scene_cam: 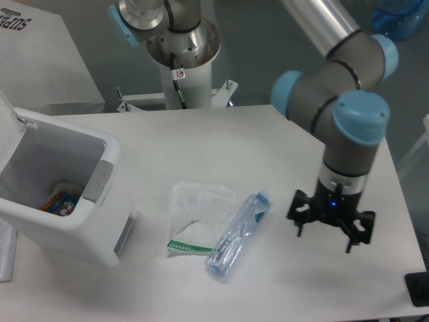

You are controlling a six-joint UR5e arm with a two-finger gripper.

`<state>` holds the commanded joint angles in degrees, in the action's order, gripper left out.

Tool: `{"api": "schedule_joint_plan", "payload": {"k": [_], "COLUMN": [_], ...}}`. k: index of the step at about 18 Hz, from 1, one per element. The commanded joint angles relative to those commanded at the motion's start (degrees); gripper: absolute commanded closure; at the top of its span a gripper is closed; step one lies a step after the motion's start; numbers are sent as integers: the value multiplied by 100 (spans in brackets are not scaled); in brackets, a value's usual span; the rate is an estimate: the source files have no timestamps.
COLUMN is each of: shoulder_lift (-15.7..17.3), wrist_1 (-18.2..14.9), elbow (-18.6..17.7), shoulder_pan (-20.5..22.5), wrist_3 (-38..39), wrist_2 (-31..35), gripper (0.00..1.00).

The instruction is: Open the trash can

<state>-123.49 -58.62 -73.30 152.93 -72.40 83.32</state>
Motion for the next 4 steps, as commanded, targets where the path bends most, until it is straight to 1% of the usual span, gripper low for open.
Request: {"api": "schedule_joint_plan", "payload": {"k": [2, 4], "shoulder_lift": [-9, -9], "wrist_1": [0, 17], "elbow": [-79, -114], "shoulder_pan": [-9, -18], "wrist_3": [-221, -231], "wrist_2": [18, 26], "gripper": [0, 0]}}
